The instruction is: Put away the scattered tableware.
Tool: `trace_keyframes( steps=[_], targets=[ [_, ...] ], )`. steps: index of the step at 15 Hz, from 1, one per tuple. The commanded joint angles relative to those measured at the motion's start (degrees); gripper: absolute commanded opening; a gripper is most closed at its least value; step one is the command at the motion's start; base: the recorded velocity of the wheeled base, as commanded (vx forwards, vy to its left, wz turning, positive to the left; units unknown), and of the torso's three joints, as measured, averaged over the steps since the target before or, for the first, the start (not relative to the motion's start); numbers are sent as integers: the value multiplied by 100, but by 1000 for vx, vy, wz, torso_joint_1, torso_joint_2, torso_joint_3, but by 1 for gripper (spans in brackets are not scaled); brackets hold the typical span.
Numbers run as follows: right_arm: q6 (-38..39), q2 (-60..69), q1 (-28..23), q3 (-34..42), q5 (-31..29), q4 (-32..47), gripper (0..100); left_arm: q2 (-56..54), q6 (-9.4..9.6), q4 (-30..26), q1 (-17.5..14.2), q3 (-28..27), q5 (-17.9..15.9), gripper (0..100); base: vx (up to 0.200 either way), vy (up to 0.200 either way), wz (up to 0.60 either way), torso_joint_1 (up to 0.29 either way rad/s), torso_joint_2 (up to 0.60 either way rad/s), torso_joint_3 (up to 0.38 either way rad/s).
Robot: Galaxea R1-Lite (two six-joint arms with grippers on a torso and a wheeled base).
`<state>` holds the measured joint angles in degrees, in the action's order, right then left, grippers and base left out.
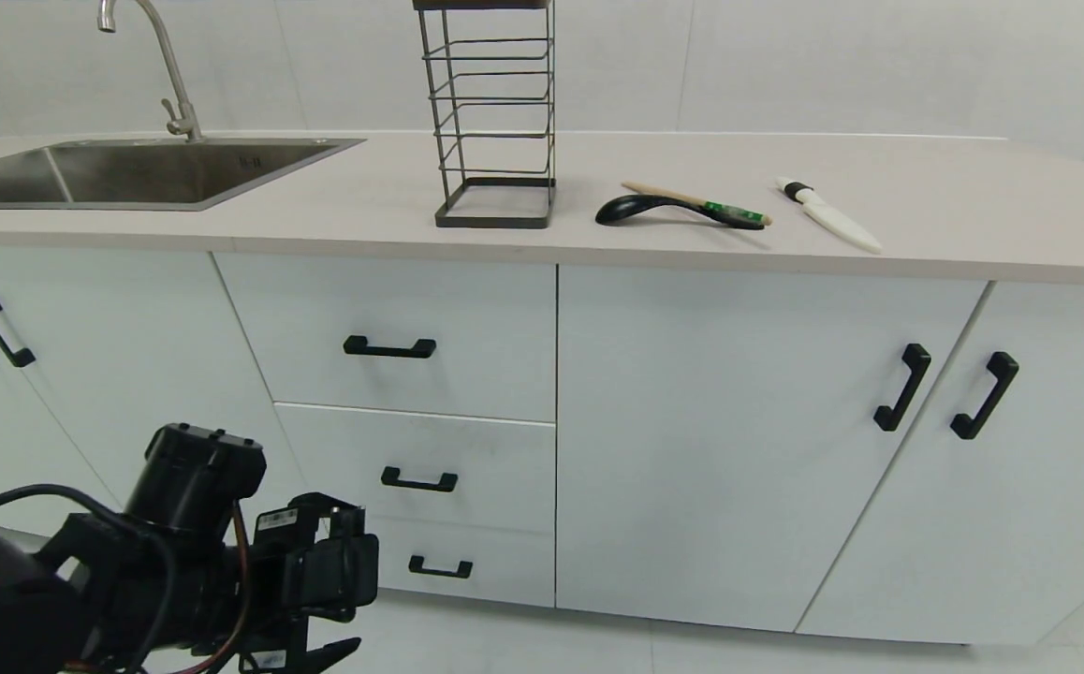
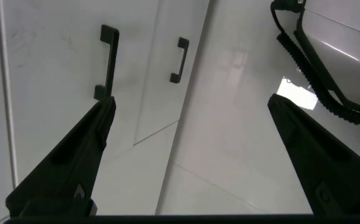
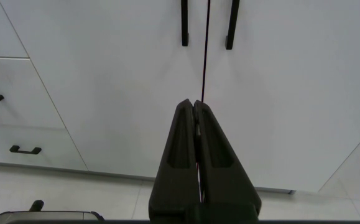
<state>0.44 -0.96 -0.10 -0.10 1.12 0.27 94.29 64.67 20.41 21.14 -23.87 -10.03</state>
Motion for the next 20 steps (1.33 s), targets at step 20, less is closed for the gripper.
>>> trace_keyframes(
  steps=[20],
  targets=[
    [0,-9,1,1,2,0,0,2884,10,2011,48,-1006,406,100,0,0,0,0,0,0]
  ],
)
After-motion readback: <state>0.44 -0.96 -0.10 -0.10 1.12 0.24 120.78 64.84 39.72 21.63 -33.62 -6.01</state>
